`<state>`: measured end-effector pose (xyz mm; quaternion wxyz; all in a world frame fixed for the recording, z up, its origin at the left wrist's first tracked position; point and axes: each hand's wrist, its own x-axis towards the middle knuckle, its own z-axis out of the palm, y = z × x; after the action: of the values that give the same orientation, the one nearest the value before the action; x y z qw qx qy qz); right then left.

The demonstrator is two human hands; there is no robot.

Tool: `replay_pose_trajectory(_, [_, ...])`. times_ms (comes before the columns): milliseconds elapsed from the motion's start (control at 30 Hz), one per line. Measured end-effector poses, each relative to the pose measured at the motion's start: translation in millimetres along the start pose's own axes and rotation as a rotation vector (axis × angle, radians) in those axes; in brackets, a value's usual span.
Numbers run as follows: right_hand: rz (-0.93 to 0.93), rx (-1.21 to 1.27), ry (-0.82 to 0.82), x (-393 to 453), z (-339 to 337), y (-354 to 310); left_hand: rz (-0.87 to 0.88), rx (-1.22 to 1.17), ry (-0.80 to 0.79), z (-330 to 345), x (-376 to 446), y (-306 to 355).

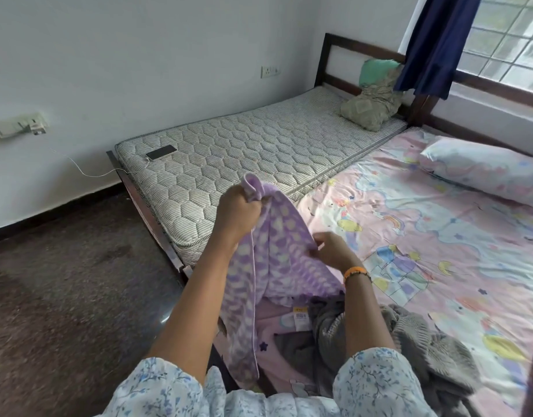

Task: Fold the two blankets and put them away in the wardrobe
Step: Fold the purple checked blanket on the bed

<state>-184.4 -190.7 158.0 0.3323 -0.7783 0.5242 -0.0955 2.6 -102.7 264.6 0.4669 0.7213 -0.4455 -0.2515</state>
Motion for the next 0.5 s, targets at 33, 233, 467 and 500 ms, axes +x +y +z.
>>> replay_pose_trajectory(33, [0.069, -0.055, -0.014, 0, 6, 9, -0.01, -0.047, 0.06, -1, 1, 2])
replay_pose_trajectory(233, [-0.149, 0.329, 0.146, -9, -29, -56, 0.048, 0.0, -0.321, 6, 5, -5])
replay_pose_trajectory(467, [-0.358, 0.549, -0.011, -13, -40, -81, 0.099, 0.168, -0.108, 8, 3, 1])
replay_pose_trajectory(500, [-0.267, 0.383, -0.003, -9, -35, -68, 0.084, 0.128, -0.061, 4, 4, 3])
